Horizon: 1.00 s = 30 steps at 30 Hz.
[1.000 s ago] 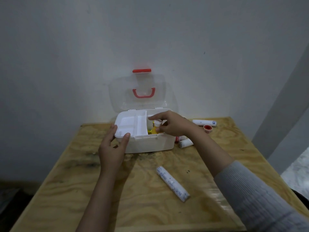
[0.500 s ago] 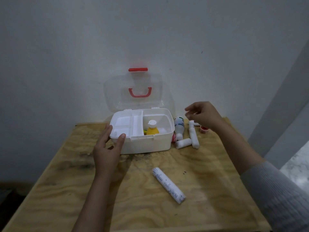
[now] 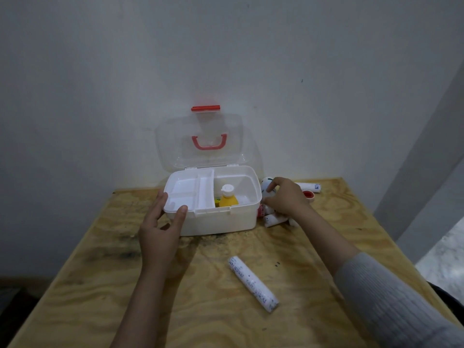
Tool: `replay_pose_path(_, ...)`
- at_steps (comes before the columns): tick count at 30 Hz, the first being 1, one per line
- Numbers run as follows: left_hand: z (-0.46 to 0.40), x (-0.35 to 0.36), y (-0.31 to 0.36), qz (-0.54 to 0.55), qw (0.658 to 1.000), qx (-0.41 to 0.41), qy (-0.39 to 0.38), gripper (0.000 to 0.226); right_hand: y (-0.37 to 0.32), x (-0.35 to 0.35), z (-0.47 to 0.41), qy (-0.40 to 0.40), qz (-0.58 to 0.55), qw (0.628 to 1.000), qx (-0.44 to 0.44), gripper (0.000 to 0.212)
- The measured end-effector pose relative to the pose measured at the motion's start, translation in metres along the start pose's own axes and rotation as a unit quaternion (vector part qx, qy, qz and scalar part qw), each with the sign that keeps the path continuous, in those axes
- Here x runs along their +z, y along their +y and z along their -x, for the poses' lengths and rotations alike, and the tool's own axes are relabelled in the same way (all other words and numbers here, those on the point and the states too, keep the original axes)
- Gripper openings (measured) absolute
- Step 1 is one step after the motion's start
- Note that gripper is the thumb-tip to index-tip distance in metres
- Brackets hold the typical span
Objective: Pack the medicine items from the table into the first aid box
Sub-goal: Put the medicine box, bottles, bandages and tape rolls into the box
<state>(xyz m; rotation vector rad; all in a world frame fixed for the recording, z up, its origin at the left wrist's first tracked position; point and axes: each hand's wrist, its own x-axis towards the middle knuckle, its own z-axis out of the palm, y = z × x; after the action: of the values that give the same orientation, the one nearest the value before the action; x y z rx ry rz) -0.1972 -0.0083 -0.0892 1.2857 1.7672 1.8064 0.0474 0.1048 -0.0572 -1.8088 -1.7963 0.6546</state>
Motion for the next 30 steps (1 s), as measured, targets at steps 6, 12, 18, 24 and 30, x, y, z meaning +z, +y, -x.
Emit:
replay_pose_path(6, 0.001, 0.000, 0.002, 0.012, 1.000, -0.001, -0.001, 0.056, 0.000, -0.006, 0.002, 0.095, -0.037, 0.993, 0.057, 0.017)
replay_pose_path(12, 0.000, 0.000, -0.001, 0.007, 1.000, -0.003, 0.002, 0.056, 0.008, -0.028, -0.008, 0.153, -0.117, 0.980, 0.045, 0.024)
replay_pose_path(18, 0.000, 0.001, 0.000, 0.003, 1.000, 0.000, 0.002, 0.055, 0.008, -0.047, 0.007, 0.230, -0.208, 0.950, -0.041, 0.017)
replay_pose_path(24, 0.000, 0.002, 0.000, 0.002, 1.000, -0.008, 0.003, 0.056, -0.009, -0.076, 0.023, 0.263, -0.290, 0.909, -0.145, 0.010)
replay_pose_path(30, 0.000, 0.000, 0.004, -0.015, 1.000, -0.016, -0.001, 0.057, -0.036, -0.065, 0.028, 0.171, -0.210, 0.933, -0.237, 0.014)
